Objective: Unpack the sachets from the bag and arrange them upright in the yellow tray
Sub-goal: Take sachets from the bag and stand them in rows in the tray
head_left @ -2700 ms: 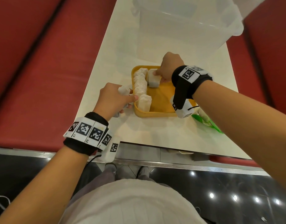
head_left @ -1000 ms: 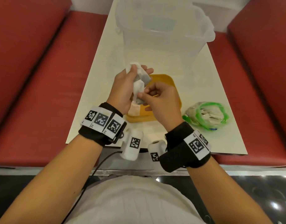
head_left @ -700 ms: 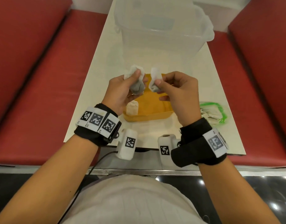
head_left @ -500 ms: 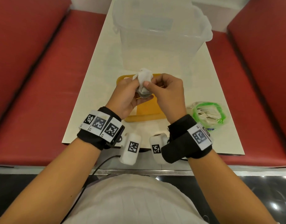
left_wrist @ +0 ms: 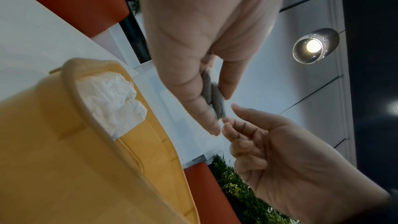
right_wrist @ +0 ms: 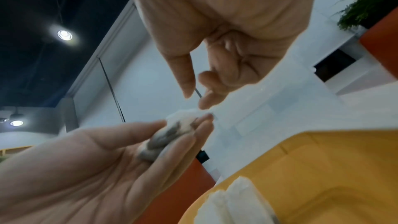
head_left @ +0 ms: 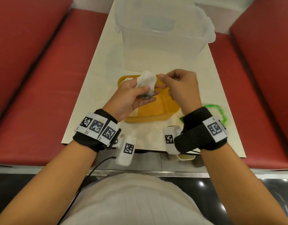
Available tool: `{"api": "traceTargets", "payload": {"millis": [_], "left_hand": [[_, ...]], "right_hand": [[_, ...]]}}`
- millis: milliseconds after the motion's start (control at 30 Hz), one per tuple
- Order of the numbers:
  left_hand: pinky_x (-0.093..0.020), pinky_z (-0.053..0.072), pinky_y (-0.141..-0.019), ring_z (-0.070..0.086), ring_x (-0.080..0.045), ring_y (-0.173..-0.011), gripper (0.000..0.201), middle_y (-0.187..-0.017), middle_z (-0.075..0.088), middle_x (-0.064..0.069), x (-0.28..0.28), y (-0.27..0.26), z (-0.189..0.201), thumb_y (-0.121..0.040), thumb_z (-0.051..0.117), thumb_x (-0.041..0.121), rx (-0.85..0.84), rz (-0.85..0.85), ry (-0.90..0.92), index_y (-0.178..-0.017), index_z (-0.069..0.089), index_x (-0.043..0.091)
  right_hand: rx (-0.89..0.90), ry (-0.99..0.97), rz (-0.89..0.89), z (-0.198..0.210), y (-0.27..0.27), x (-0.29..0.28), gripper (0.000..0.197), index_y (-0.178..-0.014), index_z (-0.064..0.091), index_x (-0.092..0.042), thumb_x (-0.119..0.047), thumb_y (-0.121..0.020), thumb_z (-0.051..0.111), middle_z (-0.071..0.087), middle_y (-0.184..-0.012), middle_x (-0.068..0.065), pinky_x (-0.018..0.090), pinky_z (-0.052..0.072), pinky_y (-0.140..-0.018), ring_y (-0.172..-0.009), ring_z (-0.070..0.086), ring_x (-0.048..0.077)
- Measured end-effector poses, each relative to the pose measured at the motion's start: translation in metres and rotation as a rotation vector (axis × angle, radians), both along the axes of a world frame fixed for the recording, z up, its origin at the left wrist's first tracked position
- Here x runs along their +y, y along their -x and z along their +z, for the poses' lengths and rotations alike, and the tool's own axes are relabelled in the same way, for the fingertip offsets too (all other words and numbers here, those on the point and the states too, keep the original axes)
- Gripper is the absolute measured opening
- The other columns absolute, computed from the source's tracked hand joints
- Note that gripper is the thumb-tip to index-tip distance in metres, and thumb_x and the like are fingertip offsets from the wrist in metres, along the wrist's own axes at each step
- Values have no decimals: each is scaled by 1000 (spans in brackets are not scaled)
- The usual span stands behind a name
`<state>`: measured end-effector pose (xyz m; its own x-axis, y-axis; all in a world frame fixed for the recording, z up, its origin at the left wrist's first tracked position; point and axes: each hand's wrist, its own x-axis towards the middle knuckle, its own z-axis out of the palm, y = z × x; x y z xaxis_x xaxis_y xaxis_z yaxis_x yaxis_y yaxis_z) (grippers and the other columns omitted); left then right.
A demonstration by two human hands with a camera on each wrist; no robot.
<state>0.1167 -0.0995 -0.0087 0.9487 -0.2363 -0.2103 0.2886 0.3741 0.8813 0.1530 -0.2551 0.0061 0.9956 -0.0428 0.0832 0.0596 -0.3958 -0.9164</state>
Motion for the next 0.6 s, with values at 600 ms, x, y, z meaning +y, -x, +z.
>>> {"api": "traceTargets", "payload": {"millis": [600], "left_hand": [[-27, 57, -80, 66, -26, -103, 33, -118, 67, -17, 25, -8, -11, -104, 38, 14, 23, 63, -81, -125, 58, 0]], "right_hand": [[-129, 346, 466, 67, -22, -17, 7, -86, 68, -9, -11, -82, 73, 65, -75, 3, 14, 45, -50, -59, 57, 4]]}}
